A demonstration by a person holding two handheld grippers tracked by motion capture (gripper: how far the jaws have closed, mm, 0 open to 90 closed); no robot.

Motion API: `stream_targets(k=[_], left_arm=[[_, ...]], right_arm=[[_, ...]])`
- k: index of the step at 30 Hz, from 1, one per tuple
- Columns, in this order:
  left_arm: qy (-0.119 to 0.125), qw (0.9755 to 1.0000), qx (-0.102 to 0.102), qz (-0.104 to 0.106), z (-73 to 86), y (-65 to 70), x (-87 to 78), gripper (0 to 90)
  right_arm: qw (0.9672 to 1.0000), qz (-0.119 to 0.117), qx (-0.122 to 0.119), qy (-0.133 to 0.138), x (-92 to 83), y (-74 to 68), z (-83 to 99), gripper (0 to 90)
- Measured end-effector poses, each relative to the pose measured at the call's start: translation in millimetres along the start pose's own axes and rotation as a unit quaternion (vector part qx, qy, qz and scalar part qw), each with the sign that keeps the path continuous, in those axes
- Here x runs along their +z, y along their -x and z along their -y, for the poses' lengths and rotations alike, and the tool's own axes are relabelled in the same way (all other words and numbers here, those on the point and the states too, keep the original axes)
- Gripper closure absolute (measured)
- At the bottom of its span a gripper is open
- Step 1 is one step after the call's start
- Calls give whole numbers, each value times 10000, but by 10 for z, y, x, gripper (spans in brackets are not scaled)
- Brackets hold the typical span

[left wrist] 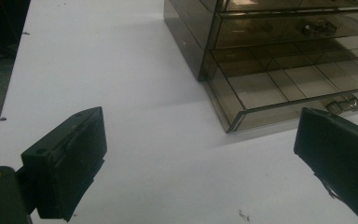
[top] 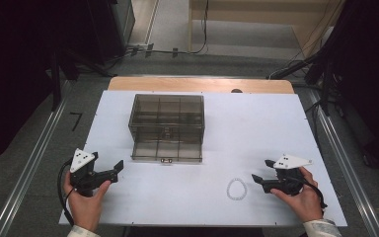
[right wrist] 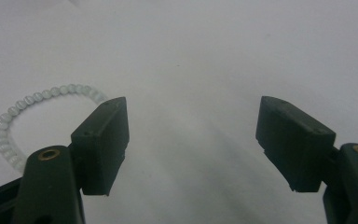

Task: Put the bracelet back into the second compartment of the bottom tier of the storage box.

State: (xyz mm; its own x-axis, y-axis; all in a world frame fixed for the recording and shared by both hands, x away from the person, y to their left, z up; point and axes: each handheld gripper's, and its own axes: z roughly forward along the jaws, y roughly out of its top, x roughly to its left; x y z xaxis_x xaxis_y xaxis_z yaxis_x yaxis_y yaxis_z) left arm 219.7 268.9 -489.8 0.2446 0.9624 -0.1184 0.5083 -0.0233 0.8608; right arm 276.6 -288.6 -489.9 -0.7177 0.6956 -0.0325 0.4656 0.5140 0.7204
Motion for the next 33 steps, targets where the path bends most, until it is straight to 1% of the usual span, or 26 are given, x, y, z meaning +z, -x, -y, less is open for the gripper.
stream_targets(k=[9,14,23,31,33], left_arm=[[3,10000,-10,29,-1,0,0,31],[9,10000,-23,45,-1,1,0,31],[-4,10000,-21,78,-1,-2,6,31],[4,10000,-29,88,-2,0,5,32],[12,10000,-34,87,-2,0,3,32]], right_arm=[[10000,-51,-37,-38,26,-26,-15,243],[9998,-123,-110,-76,63,-73,-33,244],[9997,-204,-101,-134,99,-104,-46,255],[9993,-298,-175,-173,143,-167,-74,261],[9990,-317,-226,-198,155,-185,-79,278]])
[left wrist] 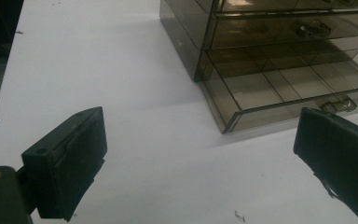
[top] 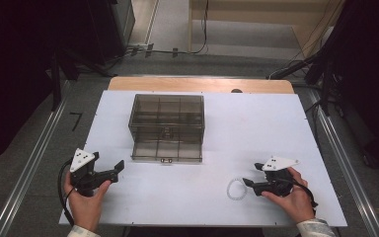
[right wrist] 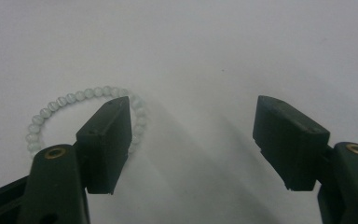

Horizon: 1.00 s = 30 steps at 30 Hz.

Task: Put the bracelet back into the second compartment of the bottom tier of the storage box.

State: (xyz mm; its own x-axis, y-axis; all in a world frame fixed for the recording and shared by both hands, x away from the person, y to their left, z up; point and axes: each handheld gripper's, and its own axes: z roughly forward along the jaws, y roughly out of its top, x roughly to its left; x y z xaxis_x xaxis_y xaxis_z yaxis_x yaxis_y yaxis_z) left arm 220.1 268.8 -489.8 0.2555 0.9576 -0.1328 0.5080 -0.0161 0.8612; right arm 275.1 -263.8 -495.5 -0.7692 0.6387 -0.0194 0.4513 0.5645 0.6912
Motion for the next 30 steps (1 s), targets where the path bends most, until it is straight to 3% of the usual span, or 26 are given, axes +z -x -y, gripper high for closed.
stream_targets(k=[14,30], left_arm=[[-8,10000,-20,43,0,1,5,45],[1,10000,-29,55,0,-5,3,45]], right_arm=[[9999,-140,-75,-54,40,-65,-26,356],[9992,-213,-193,-261,77,-150,-49,592]])
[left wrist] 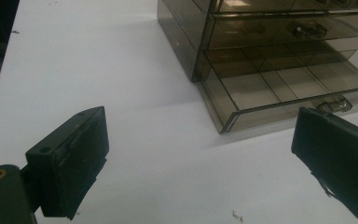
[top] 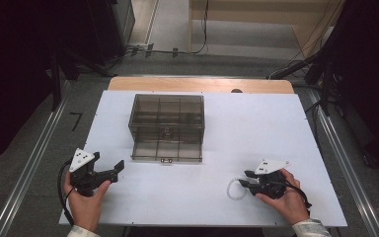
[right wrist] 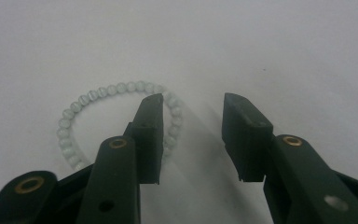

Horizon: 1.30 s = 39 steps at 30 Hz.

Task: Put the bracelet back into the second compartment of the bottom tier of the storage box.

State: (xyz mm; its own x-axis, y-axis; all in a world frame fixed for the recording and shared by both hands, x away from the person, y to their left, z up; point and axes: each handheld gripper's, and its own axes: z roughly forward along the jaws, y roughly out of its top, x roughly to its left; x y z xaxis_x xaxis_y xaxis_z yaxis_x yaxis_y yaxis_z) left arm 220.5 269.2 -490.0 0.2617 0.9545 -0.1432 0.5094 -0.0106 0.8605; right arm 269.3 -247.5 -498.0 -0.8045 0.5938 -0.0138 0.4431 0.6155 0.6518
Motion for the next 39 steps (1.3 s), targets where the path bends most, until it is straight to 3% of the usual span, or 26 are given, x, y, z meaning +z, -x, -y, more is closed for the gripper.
stream_targets(k=[14,18,32,39], left_arm=[[-26,10000,2,7,0,-3,4,46],[-29,10000,3,9,1,0,5,46],[-32,10000,0,8,0,-2,2,51],[-36,10000,4,6,4,-8,4,51]], right_arm=[[10000,33,-8,-48,30,-77,-4,791],[9999,-7,100,-11,33,-62,5,804],[9999,-6,112,0,31,-66,-3,844],[9992,-145,257,282,-16,-37,-56,849]])
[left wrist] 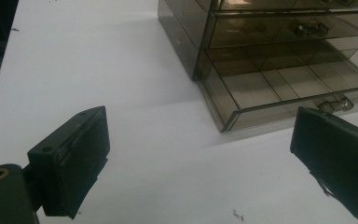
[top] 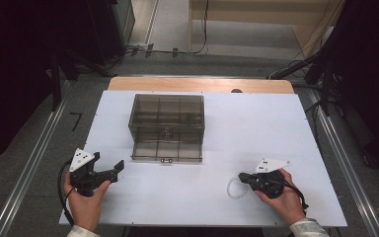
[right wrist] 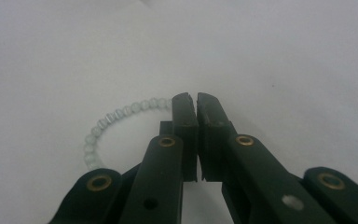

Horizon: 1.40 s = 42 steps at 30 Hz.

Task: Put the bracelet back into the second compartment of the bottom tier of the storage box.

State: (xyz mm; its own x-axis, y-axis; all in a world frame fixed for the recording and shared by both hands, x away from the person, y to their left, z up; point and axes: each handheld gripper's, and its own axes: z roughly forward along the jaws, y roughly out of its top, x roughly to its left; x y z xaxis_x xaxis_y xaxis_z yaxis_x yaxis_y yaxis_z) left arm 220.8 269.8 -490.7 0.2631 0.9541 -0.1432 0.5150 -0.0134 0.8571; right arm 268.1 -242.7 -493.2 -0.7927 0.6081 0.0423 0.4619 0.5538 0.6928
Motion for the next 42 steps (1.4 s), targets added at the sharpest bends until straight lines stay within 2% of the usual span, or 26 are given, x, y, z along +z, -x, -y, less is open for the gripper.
stream_targets(k=[8,17,30,42], left_arm=[[13,10000,-18,3,-2,0,1,51],[-3,10000,-7,-6,-1,-6,3,51],[26,10000,-43,9,-2,-9,8,51],[34,10000,-54,30,-5,-14,15,51]], right_arm=[[9985,-320,133,424,-46,-16,-124,850],[9955,-516,141,779,-96,-83,-261,850],[9932,-709,2,924,-20,-173,-434,851],[9923,-787,-113,952,107,-246,-608,851]])
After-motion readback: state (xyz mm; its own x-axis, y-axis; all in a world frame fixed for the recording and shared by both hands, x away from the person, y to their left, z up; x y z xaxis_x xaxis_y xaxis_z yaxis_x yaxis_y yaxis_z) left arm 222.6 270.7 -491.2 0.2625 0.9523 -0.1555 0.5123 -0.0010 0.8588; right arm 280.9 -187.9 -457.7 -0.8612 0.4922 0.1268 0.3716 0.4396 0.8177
